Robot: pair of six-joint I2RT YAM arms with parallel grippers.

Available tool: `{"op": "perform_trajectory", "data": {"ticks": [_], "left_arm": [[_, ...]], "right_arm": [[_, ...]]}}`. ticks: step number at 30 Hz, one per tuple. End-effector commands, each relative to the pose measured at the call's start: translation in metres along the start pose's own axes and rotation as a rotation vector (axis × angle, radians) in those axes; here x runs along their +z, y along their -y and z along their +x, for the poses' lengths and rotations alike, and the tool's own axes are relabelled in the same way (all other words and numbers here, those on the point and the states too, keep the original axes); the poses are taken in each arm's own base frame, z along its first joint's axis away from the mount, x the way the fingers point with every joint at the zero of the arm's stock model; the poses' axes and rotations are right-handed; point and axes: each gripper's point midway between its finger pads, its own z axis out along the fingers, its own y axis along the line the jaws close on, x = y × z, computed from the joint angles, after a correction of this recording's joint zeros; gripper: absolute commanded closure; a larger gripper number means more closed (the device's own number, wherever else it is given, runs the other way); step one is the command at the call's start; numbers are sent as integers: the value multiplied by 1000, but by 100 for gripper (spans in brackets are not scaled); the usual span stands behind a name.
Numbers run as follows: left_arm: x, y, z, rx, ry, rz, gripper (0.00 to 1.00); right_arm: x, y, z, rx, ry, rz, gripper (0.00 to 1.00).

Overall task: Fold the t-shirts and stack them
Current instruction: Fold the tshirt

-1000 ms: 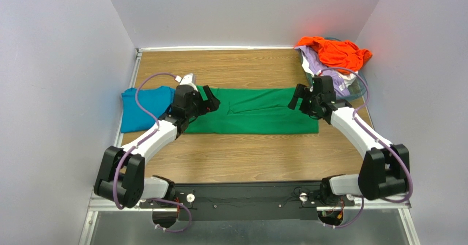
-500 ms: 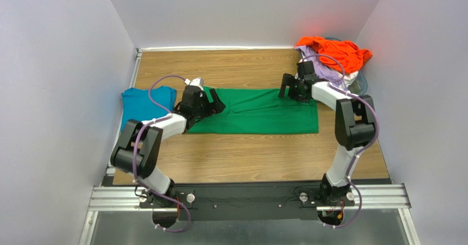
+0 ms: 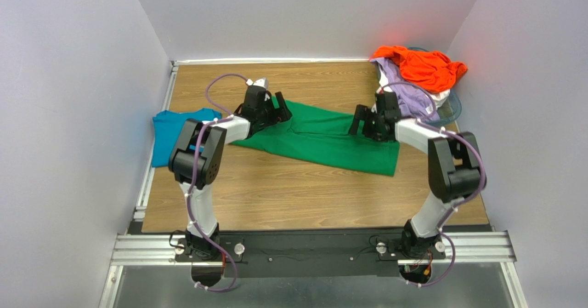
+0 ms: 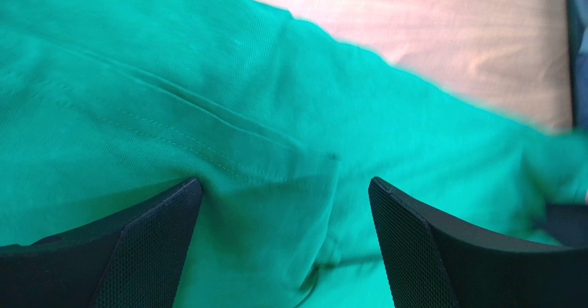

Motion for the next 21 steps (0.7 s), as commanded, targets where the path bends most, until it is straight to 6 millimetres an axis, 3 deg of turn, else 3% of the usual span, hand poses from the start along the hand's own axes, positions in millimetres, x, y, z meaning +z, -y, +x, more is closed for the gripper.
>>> {"op": "perform_trajectory", "data": {"ticks": [1, 4, 7, 11, 13, 15, 16, 20, 21], "left_arm": [[27, -8, 5, 11, -62, -25, 2], [50, 7, 4, -7, -92, 24, 2], [71, 30, 6, -14, -121, 71, 2], [105, 57, 4, 0, -154, 94, 2], [111, 66, 3, 12, -160, 87, 2], [116, 78, 5, 21, -175, 100, 2], [117, 85, 9, 26, -183, 112, 2], [122, 92, 12, 24, -196, 131, 2], [123, 95, 11, 27, -194, 138, 2]], "right_arm": [[-27, 13, 110, 100, -258, 38, 0], [-54, 0, 144, 114, -275, 1, 0], [-81, -29, 187, 101, -323, -84, 0], [-106, -53, 216, 105, -340, -159, 0], [-114, -64, 226, 116, -352, -194, 0], [-120, -74, 244, 75, -383, -221, 0], [-124, -78, 264, 47, -414, -218, 0], [-128, -97, 298, -8, -460, -237, 0], [-129, -108, 296, -21, -450, -252, 0]]}}
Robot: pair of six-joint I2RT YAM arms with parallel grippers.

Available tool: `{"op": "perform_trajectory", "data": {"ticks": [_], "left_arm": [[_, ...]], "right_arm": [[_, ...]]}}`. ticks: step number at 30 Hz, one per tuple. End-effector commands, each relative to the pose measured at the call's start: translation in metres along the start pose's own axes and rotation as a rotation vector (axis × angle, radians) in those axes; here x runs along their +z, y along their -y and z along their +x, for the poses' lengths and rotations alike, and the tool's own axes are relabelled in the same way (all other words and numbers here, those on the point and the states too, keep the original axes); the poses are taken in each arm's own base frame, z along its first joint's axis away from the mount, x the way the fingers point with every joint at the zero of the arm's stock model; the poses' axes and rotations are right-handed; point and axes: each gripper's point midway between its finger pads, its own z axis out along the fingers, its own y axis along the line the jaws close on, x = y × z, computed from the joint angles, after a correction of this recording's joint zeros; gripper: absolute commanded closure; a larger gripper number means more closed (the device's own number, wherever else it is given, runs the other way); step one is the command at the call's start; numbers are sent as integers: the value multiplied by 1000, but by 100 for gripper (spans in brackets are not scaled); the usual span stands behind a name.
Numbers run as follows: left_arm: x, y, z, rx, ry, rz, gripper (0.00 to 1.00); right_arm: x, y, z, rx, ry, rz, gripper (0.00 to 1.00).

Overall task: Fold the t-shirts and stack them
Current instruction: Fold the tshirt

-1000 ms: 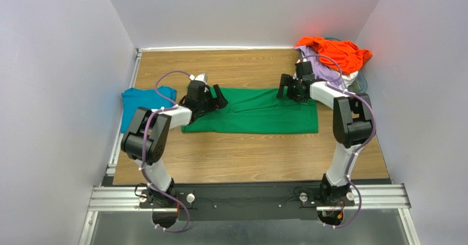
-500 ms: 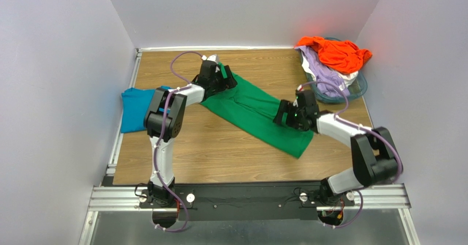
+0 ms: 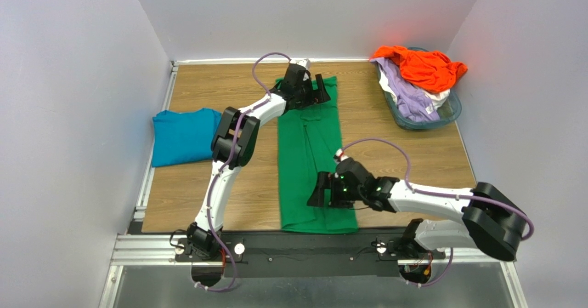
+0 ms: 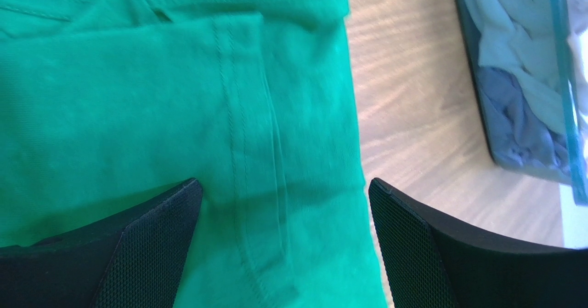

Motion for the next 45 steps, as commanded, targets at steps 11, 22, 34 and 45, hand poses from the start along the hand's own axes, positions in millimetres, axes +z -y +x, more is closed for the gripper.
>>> {"op": "perform_trajectory", "data": {"ticks": [11, 22, 34, 45], "left_arm": [[12, -37, 15, -62, -67, -135, 2], [12, -83, -28, -183, 15, -253, 2], [-28, 10, -124, 5, 180, 0, 2], [-178, 53, -55, 87, 96, 8, 2]], "right_arm": [[31, -2, 53, -59, -153, 169, 0], [-18, -57, 7, -121, 31, -6, 0], [-74, -75, -37, -31, 293, -116, 0], [-100, -43, -72, 33, 549, -50, 0]]}}
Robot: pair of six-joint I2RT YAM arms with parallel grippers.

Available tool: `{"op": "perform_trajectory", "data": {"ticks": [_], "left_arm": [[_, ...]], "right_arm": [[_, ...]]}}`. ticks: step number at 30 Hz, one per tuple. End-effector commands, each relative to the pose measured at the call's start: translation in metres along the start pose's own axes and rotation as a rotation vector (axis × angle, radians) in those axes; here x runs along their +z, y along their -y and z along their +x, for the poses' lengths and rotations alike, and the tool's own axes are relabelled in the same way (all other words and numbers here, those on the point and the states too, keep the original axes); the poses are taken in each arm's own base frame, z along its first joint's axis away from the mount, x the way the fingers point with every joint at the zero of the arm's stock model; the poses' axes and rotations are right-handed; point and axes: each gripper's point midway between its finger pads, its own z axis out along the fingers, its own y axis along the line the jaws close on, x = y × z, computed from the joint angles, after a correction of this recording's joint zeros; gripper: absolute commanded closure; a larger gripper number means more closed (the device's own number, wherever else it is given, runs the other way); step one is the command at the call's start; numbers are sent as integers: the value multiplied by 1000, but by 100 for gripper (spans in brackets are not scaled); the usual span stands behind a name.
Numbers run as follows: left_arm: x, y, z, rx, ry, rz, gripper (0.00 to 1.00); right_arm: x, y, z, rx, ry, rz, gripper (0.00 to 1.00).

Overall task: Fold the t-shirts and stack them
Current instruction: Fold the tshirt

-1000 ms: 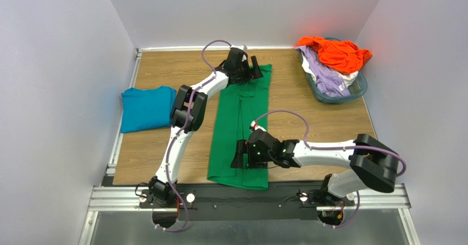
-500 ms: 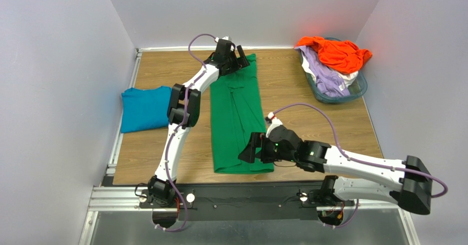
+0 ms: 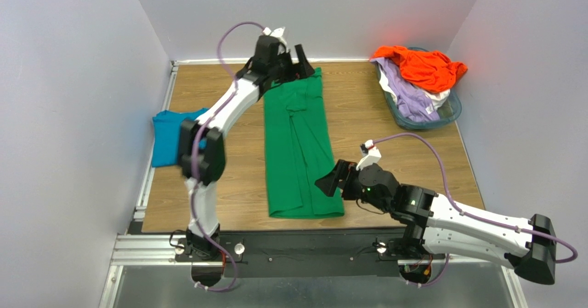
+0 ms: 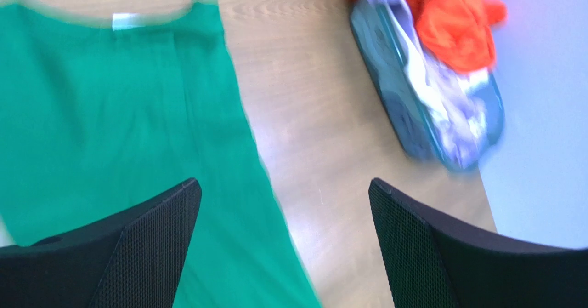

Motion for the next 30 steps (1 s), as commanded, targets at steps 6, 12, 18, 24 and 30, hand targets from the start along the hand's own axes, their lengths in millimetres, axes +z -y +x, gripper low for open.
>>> {"op": "perform_trajectory", "data": {"ticks": [6, 12, 18, 24, 30], "left_arm": [[-145, -28, 164, -58, -144, -137, 2], [-212, -47, 249, -170, -233, -184, 2], [-253, -74, 303, -269, -304, -260, 2], [-266, -72, 323, -361, -316, -240, 3], [-270, -72, 348, -389, -399, -222, 14]], "right_arm": [[-12, 20, -12, -40, 81, 44, 0], [-3, 24, 11, -163, -56, 72, 0], [5, 43, 28, -143, -125, 174, 0], [4, 37, 44, -142, -206, 139, 0], [7, 31, 44, -186, -231, 131, 0]]}}
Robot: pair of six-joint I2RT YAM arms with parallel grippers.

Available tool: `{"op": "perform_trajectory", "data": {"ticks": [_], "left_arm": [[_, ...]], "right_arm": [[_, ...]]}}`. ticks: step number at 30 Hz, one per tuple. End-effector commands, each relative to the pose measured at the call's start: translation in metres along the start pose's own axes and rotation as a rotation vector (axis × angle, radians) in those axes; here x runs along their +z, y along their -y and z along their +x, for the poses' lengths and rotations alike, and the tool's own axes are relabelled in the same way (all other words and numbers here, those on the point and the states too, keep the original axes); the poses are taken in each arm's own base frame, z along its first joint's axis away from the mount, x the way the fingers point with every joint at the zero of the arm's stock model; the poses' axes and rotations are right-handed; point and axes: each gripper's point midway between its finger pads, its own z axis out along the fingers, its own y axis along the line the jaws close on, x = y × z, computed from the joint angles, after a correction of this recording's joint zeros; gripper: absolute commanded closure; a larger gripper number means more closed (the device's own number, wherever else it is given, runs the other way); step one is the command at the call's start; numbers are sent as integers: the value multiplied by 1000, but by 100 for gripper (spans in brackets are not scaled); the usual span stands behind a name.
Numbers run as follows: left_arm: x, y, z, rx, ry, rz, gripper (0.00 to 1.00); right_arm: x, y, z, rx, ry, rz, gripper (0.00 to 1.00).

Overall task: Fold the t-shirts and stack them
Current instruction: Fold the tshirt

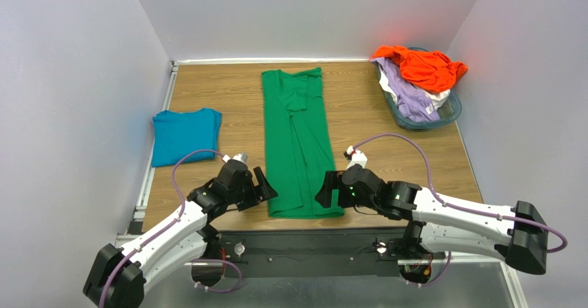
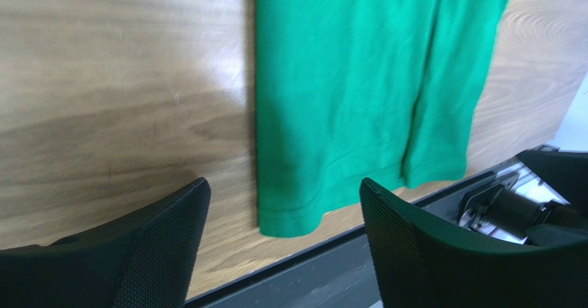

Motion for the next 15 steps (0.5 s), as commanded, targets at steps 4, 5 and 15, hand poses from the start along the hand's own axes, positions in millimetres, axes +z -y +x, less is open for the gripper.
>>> {"op": "perform_trajectory", "data": {"ticks": [4, 5, 15], "left_arm": [[4, -8, 31, -35, -118, 9, 20], [6, -4, 30, -30, -117, 31, 21], [17, -12, 50, -12, -187, 23, 74]], "right_arm": [[1, -2, 0, -4, -18, 18, 0], [0, -3, 1, -2, -25, 11, 0], [20, -32, 21, -166, -219, -52, 1]]}}
